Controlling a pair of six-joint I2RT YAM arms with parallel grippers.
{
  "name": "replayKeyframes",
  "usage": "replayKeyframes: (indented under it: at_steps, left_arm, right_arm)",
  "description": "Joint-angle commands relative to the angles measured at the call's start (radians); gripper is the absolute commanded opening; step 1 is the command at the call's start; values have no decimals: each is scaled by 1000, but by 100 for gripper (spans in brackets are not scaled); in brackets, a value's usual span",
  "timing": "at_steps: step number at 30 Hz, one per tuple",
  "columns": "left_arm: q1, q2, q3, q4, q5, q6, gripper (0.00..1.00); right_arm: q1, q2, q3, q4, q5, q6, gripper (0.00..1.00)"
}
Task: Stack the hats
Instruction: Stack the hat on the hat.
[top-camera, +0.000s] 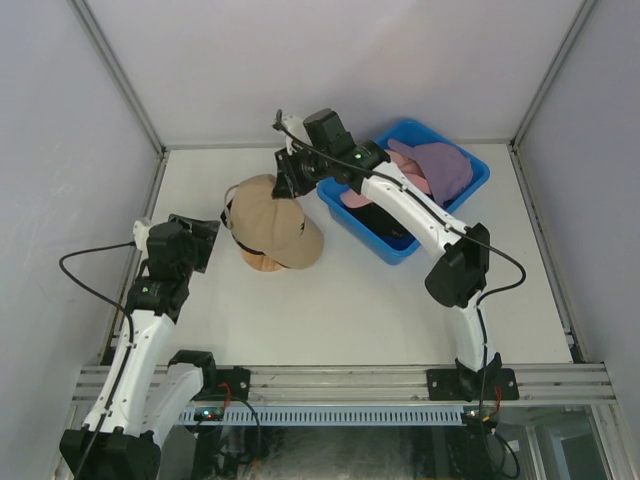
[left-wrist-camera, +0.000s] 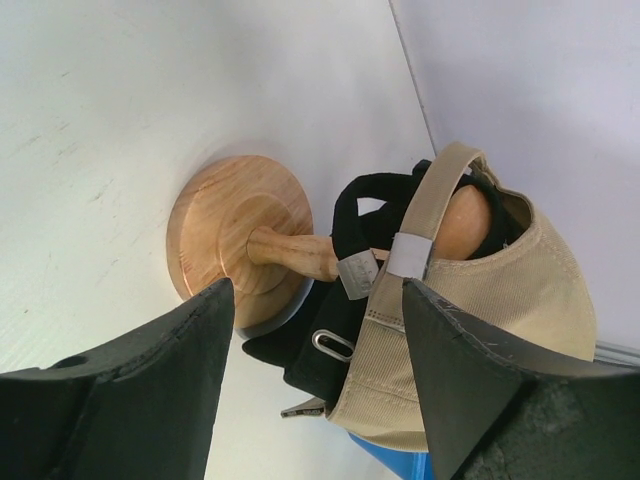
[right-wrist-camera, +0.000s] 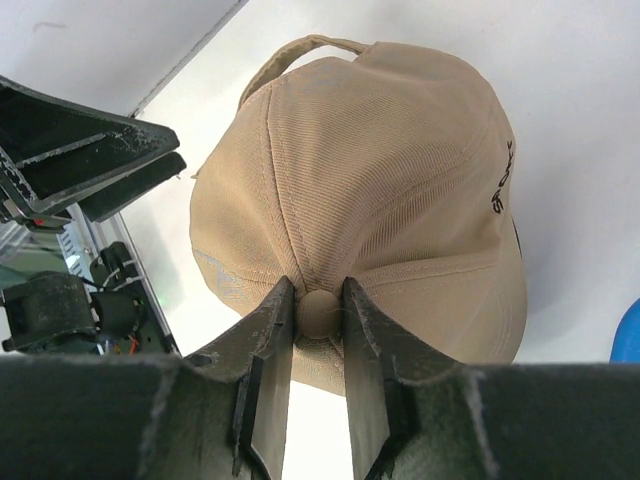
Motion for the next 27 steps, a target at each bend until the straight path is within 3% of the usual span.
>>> replayKeyframes:
  at_steps: [1,16,27]
  left_arm:
    - [5,-17,-13,15,-17,-9,72]
    - [5,-7,3,15,-11,-2,72]
    - [5,6,12,28,0,0,73]
  right_arm:
    - [25,-72,59,34,-45,-66,23]
    - [49,-33,75,-25,-84,-169,26]
    - [46,-14,-4,6,-59,-187,39]
